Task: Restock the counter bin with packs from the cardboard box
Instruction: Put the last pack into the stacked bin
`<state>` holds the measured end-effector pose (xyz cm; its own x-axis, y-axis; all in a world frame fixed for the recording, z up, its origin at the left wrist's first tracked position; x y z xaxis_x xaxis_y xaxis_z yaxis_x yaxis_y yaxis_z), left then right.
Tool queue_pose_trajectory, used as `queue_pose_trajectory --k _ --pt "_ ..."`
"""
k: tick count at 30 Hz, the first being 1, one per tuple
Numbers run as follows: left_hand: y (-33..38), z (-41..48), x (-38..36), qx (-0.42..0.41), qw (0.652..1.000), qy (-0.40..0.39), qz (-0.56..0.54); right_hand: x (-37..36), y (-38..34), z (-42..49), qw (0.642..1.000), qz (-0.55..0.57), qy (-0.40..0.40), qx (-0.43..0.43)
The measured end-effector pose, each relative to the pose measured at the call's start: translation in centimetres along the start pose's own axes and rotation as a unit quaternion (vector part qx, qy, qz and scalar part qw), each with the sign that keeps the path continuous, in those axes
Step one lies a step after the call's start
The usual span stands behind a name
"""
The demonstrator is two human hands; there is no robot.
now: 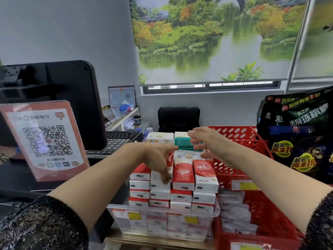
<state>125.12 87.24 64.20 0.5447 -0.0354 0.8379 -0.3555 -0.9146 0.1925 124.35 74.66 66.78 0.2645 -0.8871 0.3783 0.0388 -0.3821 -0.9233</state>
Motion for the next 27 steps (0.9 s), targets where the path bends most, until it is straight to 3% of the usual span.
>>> queue_pose_trajectory --k 13,18,22,27 --pt "-0.2 -0.1 -1.0 0.001 1.0 -0.017 -0.008 -0.4 0.4 -0.2 1.0 -0.006 -0.012 -0.005" --pt "-0.9 -2.5 1.7 -0.03 0.996 0.06 -0.06 0.0 -0.5 -0.2 0.999 -0.017 0.022 0.042" --pt "-4.1 -5.2 3.8 -0.061 0.949 0.176 -0.255 -0.4 -2.6 -1.0 0.976 -0.152 0.084 0.133" --pt "-7.0 -5.5 1.0 -0.006 0.952 0.218 -0.216 -5.3 -2.3 -0.4 0.942 -0.306 0.024 0.136"
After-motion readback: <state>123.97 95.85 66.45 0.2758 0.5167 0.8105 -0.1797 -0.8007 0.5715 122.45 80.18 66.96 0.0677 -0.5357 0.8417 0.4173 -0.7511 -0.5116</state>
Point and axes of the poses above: each hand's wrist, its own z-axis towards the middle knuckle, its own x-axis out of the back of the hand, y = z × x, the point moved 10 cm from there along z, towards the middle knuckle, and after that the axes turned 9 degrees about -y, right-handed, at the moved point
